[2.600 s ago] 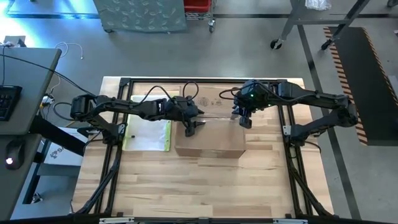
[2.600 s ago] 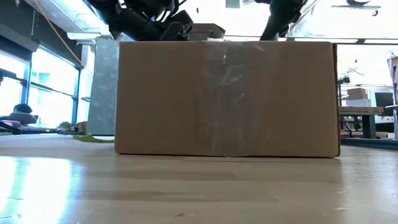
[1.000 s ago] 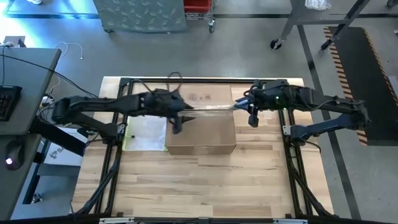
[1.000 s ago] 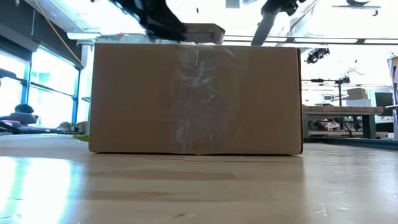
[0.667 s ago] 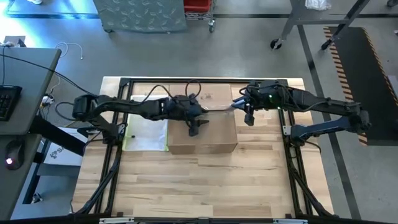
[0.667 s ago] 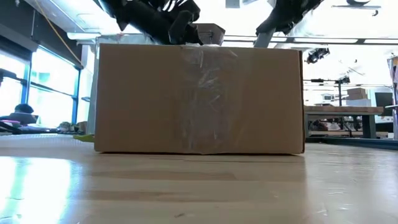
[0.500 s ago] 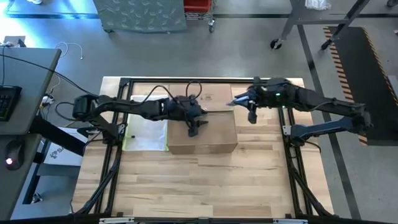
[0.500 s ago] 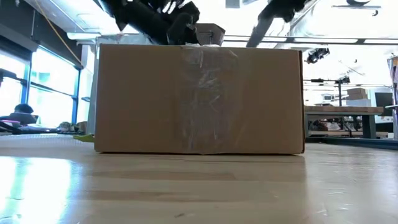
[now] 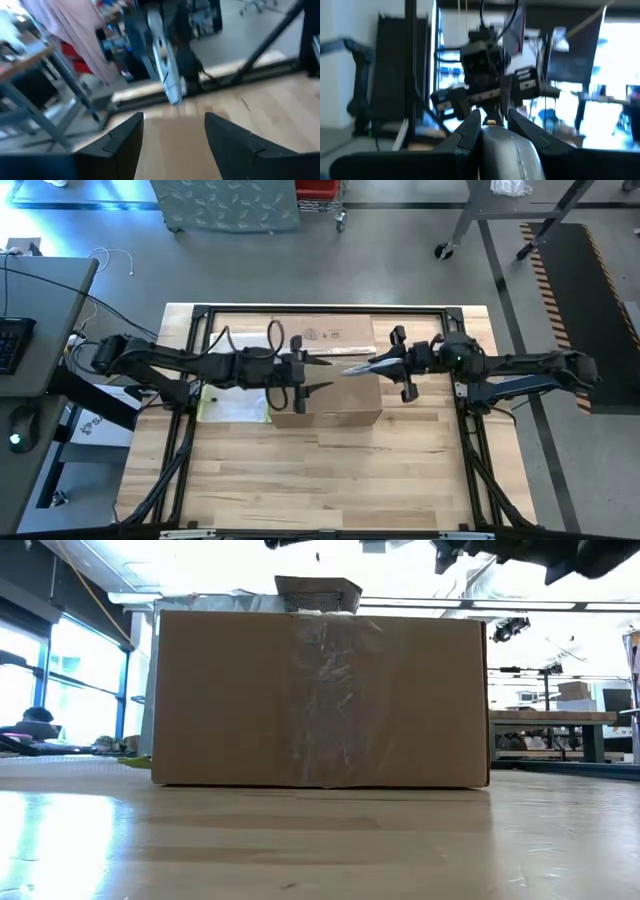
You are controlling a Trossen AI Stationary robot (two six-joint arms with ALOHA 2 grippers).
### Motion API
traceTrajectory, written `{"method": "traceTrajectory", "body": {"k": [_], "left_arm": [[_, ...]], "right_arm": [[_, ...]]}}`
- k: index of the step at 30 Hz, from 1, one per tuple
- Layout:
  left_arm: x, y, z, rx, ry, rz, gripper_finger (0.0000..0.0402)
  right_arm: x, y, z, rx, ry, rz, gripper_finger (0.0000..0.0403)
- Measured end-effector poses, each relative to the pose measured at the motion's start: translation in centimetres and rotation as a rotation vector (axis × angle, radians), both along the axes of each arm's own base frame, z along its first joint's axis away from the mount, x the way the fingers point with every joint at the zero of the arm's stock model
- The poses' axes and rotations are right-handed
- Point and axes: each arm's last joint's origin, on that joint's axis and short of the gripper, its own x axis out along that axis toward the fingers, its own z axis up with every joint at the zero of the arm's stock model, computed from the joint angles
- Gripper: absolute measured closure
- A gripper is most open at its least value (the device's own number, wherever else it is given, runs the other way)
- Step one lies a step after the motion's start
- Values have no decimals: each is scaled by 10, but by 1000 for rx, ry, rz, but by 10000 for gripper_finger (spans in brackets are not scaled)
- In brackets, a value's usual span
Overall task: Unpack boxes
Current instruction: Put the cutter on the middle right of the table
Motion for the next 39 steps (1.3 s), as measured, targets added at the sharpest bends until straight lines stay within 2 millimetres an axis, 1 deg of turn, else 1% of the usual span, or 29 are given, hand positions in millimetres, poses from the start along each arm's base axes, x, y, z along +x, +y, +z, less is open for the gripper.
{"method": "traceTrajectory", "body": {"k": [2, 3, 7, 11, 14, 17, 20, 23, 26, 27, 31, 35, 37, 39], "left_arm": [[4, -3, 0, 1, -33, 30, 205], [6, -3, -2, -10, -42, 44, 203], [17, 4, -8, -123, -96, 60, 197], [30, 10, -26, -178, -53, 51, 193], [34, 12, -31, -190, -59, 55, 196], [35, 12, -31, -193, -63, 55, 213], [35, 11, -33, -198, -54, 52, 245], [35, 12, -32, -199, -56, 45, 289], [35, 11, -32, -203, -58, 43, 345], [35, 10, -31, -202, -59, 38, 352], [34, 5, -32, -220, -59, 56, 351], [31, -1, -32, -292, -39, 69, 351], [29, -6, -25, -322, 10, 85, 351], [29, -11, -13, -345, 93, 107, 351]], "right_arm": [[5, 1, -3, 4, -33, 5, 345], [9, 1, -6, 6, -22, 5, 345], [22, 0, -15, 23, 30, -33, 345], [30, 1, -19, 19, 47, -40, 345], [32, 1, -20, 20, 57, -39, 345], [33, 1, -21, 20, 58, -42, 345], [33, 1, -21, 12, 57, -46, 345], [33, 0, -21, 17, 58, -62, 337], [33, -1, -21, 14, 63, -85, 332], [33, 0, -21, 13, 62, -84, 332], [33, 0, -21, 9, 67, -80, 329], [29, 0, -22, -33, 129, -98, 307], [24, 0, -16, -43, 176, -104, 288], [15, 1, -4, -57, 214, -105, 265]]}}
